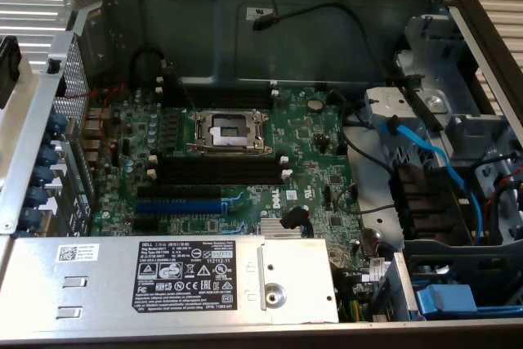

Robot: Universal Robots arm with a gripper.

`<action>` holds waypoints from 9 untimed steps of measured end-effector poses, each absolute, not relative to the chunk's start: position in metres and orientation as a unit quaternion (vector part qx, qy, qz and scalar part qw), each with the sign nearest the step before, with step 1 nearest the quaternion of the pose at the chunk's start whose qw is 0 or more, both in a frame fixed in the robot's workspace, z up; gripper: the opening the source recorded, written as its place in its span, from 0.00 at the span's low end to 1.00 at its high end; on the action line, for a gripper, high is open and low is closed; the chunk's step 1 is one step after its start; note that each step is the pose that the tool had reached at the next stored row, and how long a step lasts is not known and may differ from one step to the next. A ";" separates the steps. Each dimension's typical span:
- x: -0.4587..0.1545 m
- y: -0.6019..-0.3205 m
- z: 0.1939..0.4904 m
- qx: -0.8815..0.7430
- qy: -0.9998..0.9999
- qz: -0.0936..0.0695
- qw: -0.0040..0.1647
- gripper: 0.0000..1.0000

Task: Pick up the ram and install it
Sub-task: 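Pick up the ram and move it above insertion slot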

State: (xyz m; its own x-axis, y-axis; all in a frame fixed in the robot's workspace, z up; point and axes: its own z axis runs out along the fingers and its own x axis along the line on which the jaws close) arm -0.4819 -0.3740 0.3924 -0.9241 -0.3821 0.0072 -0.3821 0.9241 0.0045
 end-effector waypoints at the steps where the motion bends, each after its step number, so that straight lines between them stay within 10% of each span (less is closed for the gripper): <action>1: -0.482 -0.374 0.392 0.204 -0.979 -0.001 0.004 0.10; 9: -0.482 -0.374 0.392 0.283 -0.959 -0.001 0.004 0.10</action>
State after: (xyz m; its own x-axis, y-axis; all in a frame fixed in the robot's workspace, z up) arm -0.4819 -0.3740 0.3924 -0.8394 -0.5435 0.0072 -0.5435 0.8394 0.0045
